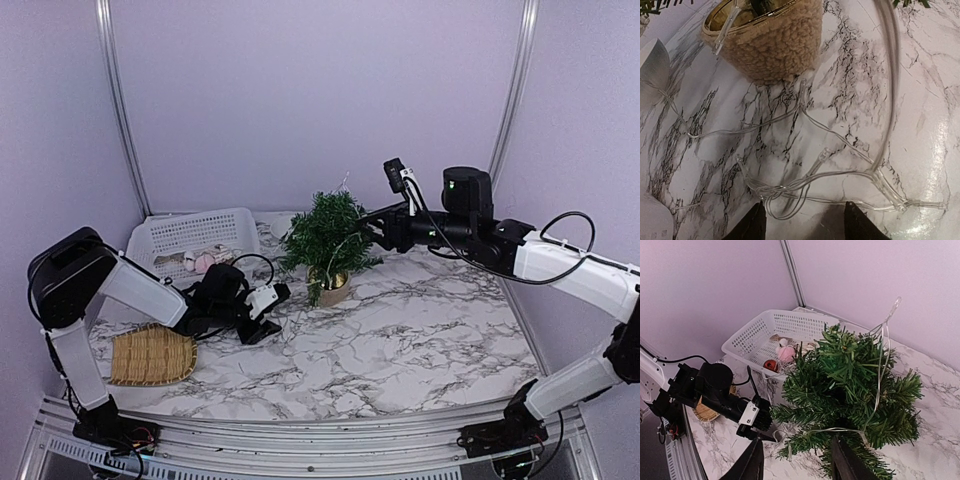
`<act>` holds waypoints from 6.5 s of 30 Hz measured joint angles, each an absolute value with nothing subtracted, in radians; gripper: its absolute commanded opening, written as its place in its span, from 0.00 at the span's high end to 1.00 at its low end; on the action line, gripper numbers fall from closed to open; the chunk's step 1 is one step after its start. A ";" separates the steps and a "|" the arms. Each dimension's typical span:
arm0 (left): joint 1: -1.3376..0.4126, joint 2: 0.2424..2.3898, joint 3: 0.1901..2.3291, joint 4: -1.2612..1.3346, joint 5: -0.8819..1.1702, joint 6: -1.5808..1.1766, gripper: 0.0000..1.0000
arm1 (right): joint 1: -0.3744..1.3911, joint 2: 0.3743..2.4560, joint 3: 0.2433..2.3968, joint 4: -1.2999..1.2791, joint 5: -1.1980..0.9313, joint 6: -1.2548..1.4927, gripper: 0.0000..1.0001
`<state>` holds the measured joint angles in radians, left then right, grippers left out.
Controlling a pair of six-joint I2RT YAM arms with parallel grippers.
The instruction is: Decorate the small christmas tree
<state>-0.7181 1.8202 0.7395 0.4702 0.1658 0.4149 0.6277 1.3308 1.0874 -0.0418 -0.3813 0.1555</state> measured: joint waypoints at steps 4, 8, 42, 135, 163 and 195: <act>-0.714 1.838 0.751 0.482 0.168 0.442 0.78 | 0.625 1.329 1.087 -0.048 -0.382 0.155 0.56; -0.712 1.839 0.748 0.497 0.175 0.450 0.99 | 0.624 1.324 1.087 -0.052 -0.381 0.155 0.57; -0.853 1.132 0.594 0.365 0.242 0.249 1.00 | 0.797 1.330 1.122 -0.113 -0.453 -0.091 0.27; -0.754 1.113 0.539 0.659 0.033 0.274 1.00 | 0.862 1.272 1.350 -0.043 -0.284 -0.192 1.00; -0.754 1.265 1.012 0.159 -0.007 0.436 1.00 | 0.574 1.236 1.086 0.073 -0.113 0.047 1.00; -0.580 1.607 1.329 0.238 -0.160 0.247 1.00 | 0.420 1.721 1.345 0.339 -0.267 0.165 0.97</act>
<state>-0.5797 1.6066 1.3289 0.2382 -0.1596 0.2470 0.4202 1.7210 1.3449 0.3386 -0.2672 0.1654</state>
